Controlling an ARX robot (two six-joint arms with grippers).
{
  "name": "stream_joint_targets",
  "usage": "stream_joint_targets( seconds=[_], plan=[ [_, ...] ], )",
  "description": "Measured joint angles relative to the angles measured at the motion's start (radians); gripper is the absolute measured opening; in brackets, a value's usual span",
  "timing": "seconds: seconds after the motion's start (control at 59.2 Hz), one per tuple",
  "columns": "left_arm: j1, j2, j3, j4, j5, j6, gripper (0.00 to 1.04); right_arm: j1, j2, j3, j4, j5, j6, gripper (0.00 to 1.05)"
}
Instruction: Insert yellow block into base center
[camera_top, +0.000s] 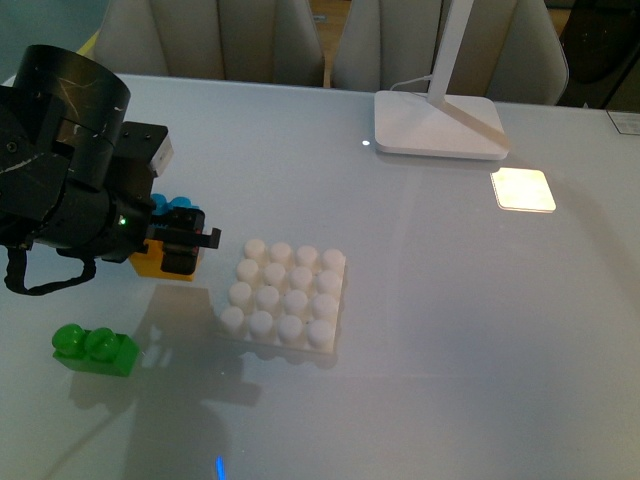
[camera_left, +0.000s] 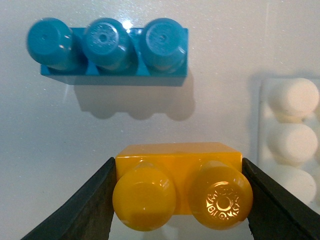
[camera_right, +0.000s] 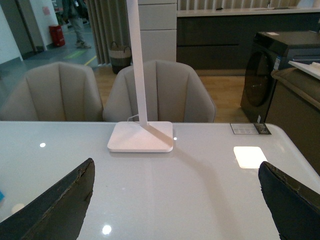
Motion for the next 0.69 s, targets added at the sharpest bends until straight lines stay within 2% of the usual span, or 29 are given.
stream_joint_targets(
  seconds=[0.422, 0.692],
  plan=[
    [-0.141, -0.042, 0.013, -0.055, -0.025, -0.065, 0.62, 0.0, 0.0, 0.0, 0.0, 0.0, 0.0, 0.96],
    [-0.182, -0.042, 0.059, -0.071, 0.002, -0.099, 0.62, 0.0, 0.0, 0.0, 0.0, 0.0, 0.0, 0.96]
  ],
)
